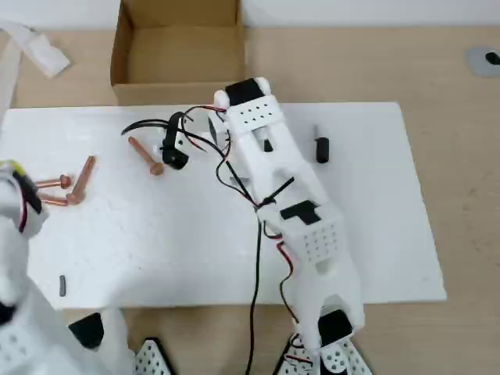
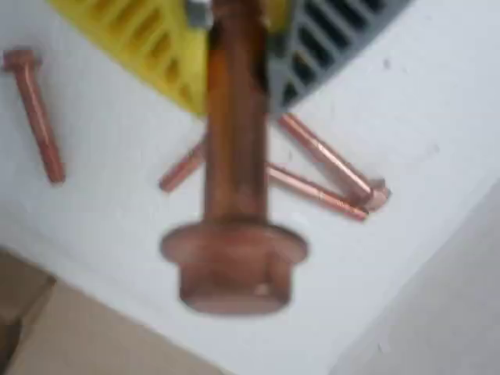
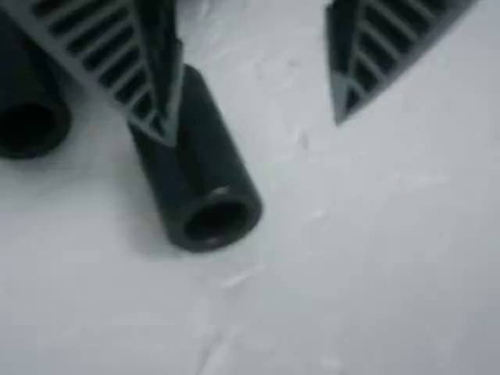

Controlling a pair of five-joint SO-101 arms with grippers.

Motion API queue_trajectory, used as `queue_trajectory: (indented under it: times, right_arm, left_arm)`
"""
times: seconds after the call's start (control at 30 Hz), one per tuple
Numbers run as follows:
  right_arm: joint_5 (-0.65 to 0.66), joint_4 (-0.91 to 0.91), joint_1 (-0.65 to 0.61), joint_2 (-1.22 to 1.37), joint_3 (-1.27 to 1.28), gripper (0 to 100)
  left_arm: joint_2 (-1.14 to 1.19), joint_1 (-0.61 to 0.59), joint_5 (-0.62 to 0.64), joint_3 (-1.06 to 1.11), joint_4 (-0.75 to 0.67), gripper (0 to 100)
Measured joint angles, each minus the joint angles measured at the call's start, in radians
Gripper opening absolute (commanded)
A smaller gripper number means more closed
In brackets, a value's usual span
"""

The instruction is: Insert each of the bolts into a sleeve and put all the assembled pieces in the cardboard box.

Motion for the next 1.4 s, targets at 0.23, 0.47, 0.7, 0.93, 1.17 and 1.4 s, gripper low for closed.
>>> queue_trajectory:
  times: [0.23,0.47,0.7,0.93,1.17,1.4]
  right_arm:
    - [0.032,0.0,0.023,0.048,-0.044,16.6]
    - [0.074,0.002,0.054,0.112,-0.035,16.8]
    - [0.084,0.002,0.057,0.132,-0.046,16.8]
    - [0.084,0.002,0.057,0.143,-0.049,3.6]
    - [0.052,0.0,0.051,0.15,-0.054,1.0]
    - [-0.068,0.009,0.048,0.178,-0.141,0.9]
  left_arm:
    - [-0.166,-0.029,0.003,0.061,-0.028,1]
    - [-0.238,-0.029,-0.006,0.064,-0.028,1]
    - [-0.238,-0.029,-0.006,0.064,-0.023,1]
    - [-0.238,-0.029,-0.006,0.064,0.002,1]
    - [-0.238,-0.029,-0.006,0.064,0.002,1]
    - [-0.238,-0.029,-0.006,0.064,0.002,1]
